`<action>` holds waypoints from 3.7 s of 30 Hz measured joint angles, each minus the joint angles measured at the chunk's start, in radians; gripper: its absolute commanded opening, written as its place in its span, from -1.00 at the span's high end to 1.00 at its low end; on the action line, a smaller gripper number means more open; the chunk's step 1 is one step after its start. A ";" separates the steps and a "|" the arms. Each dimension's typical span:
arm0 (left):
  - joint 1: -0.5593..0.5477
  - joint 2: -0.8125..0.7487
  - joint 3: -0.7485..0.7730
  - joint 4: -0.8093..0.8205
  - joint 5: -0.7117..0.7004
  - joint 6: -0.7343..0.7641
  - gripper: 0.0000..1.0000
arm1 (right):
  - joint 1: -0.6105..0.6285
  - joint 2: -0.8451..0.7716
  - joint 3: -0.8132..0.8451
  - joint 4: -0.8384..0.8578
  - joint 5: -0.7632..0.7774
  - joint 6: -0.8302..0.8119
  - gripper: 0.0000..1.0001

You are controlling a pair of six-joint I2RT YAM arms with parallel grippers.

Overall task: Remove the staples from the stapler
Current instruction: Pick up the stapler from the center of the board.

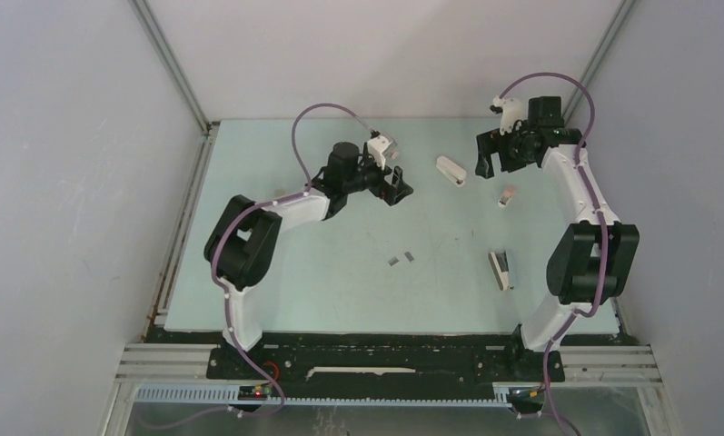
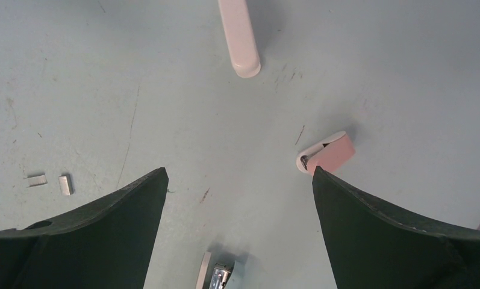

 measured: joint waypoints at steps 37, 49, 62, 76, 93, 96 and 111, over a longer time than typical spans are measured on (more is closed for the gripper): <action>0.025 0.103 0.141 -0.258 0.059 -0.020 -1.00 | -0.095 -0.059 -0.018 0.006 -0.061 0.014 -0.99; -0.015 -0.172 -0.094 -0.155 -0.031 -0.026 -1.00 | -0.099 -0.098 -0.131 -0.012 -0.176 -0.093 -0.99; -0.021 -0.589 -0.307 -0.135 -0.270 -0.085 -1.00 | -0.182 -0.147 -0.291 -0.051 -0.145 -0.145 -0.99; -0.021 -0.872 -0.590 -0.137 -0.522 -0.327 -1.00 | -0.187 0.134 -0.079 0.137 0.086 0.433 -0.99; -0.021 -0.974 -0.669 -0.140 -0.623 -0.423 -1.00 | -0.145 0.286 0.018 0.090 0.192 0.591 -0.35; -0.021 -0.974 -0.669 -0.140 -0.624 -0.423 -1.00 | -0.143 0.286 0.018 0.087 0.192 0.591 -0.33; -0.021 -0.974 -0.669 -0.139 -0.623 -0.424 -1.00 | -0.113 0.295 0.035 0.073 0.254 0.589 -0.33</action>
